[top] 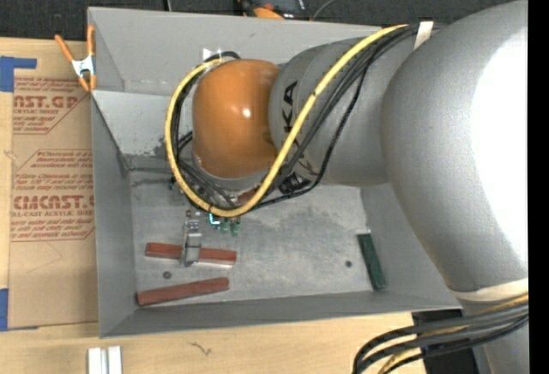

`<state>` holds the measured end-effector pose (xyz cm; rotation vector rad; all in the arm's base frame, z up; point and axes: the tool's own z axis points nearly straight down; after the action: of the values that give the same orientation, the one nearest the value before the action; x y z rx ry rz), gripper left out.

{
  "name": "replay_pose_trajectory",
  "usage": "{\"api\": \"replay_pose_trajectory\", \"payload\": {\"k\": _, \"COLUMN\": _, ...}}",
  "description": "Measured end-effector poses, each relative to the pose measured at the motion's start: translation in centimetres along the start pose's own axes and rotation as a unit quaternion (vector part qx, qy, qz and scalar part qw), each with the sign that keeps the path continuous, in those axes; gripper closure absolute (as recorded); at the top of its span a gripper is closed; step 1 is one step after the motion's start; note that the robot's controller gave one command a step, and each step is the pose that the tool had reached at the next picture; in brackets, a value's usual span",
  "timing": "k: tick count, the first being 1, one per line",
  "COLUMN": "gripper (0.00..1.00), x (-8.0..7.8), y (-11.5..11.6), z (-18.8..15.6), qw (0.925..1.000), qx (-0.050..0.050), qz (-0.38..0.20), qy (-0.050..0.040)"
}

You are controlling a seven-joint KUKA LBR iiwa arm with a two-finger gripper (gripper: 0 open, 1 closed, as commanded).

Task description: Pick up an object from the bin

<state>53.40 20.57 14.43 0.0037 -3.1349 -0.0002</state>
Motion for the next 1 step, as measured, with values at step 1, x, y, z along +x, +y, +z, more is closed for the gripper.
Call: {"api": "replay_pose_trajectory", "payload": {"k": 1, "gripper": 0.0, "x": 2.58, "y": -3.01, "z": 7.84, "qw": 0.9986, "qx": 0.001, "qz": 0.052, "qy": 0.0003}}
